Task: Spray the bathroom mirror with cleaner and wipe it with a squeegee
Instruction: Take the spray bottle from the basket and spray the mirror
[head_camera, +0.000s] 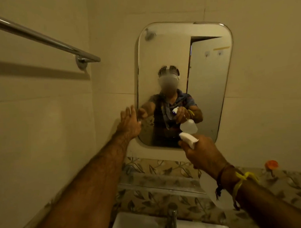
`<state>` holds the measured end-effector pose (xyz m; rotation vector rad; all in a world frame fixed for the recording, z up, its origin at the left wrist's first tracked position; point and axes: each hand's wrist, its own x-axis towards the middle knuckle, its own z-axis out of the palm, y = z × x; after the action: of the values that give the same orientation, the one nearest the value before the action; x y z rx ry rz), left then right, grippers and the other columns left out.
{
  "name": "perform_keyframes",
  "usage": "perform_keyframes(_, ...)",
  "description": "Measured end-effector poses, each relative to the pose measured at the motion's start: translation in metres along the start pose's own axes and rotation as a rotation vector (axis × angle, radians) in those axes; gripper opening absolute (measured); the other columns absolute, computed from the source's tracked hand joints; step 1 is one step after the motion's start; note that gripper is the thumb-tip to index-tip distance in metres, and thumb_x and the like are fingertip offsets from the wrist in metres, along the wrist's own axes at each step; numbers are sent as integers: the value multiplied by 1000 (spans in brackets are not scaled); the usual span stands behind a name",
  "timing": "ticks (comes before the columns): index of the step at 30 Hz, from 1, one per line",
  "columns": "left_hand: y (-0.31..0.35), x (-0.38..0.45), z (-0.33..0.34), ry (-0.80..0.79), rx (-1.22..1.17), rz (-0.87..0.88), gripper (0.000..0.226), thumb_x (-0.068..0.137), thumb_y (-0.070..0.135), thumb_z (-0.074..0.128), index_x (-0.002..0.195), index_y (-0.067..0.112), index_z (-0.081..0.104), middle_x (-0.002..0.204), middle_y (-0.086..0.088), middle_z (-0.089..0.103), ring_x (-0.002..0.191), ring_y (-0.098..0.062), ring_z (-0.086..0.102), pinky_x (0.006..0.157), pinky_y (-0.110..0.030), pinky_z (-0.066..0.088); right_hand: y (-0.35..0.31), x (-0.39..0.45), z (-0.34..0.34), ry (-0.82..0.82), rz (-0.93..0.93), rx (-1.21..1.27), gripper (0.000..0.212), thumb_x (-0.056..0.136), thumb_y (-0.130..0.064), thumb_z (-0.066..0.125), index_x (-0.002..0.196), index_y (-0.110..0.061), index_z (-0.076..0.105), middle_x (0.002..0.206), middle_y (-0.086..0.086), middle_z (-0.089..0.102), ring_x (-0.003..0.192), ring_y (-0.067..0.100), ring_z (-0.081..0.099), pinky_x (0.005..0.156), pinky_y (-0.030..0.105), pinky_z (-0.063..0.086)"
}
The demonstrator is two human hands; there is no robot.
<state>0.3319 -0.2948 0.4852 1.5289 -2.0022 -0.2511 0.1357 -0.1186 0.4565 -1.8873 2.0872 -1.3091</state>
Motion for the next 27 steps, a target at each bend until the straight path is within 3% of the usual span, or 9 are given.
perform_keyframes(3,22,12,-22,114,-56,45,81,100,24,48,155,23,-10,163,-2,-15,149,-30,-12,119,-58,11,-4,10,-17,94,-12,22,24,88,-44,64,95,-21,63,72,-7,62,64,16,65,57,35,60)
perform_keyframes(6,43,23,-42,123,-93,93,88,97,20,55,155,27,-11,163,-1,-17,149,-30,-12,119,-59,8,-17,17,-34,198,-75,50,28,88,-40,66,105,-19,64,74,-16,56,65,3,59,50,17,47)
perform_keyframes(10,59,33,-62,90,-156,122,95,95,18,60,154,29,-13,162,-4,-19,149,-35,-9,119,-57,8,-34,22,-58,296,-170,99,40,88,-37,66,122,-16,60,91,-8,58,81,18,66,64,32,60)
perform_keyframes(13,65,40,-70,75,-126,148,100,93,22,64,154,30,-14,162,-6,-19,149,-38,-7,119,-59,12,-47,25,-78,397,-246,134,41,87,-39,66,121,-17,63,89,-7,62,77,21,69,58,27,60)
perform_keyframes(16,70,46,-76,78,-83,162,105,90,27,68,153,35,-15,162,-6,-20,148,-40,-6,117,-61,16,-65,33,-100,458,-310,186,40,88,-37,65,121,-15,62,95,-2,65,82,23,70,66,34,61)
perform_keyframes(20,75,52,-78,56,-78,147,110,88,29,71,150,42,-19,161,-11,-20,148,-43,2,115,-62,22,-97,41,-129,573,-401,240,38,88,-39,64,118,-16,64,89,-5,67,70,10,64,54,9,50)
perform_keyframes(24,76,54,-75,7,-75,146,116,85,32,73,147,46,-23,161,-14,-19,147,-44,9,113,-60,28,-121,49,-157,664,-421,344,32,90,-36,64,116,-18,64,80,-3,67,51,5,59,41,7,44)
perform_keyframes(27,75,54,-76,0,-34,146,117,85,35,73,147,44,-26,160,-16,-21,147,-44,10,113,-58,28,-129,55,-174,659,-394,374,39,92,-34,63,126,-17,59,92,8,68,52,10,58,36,12,43)
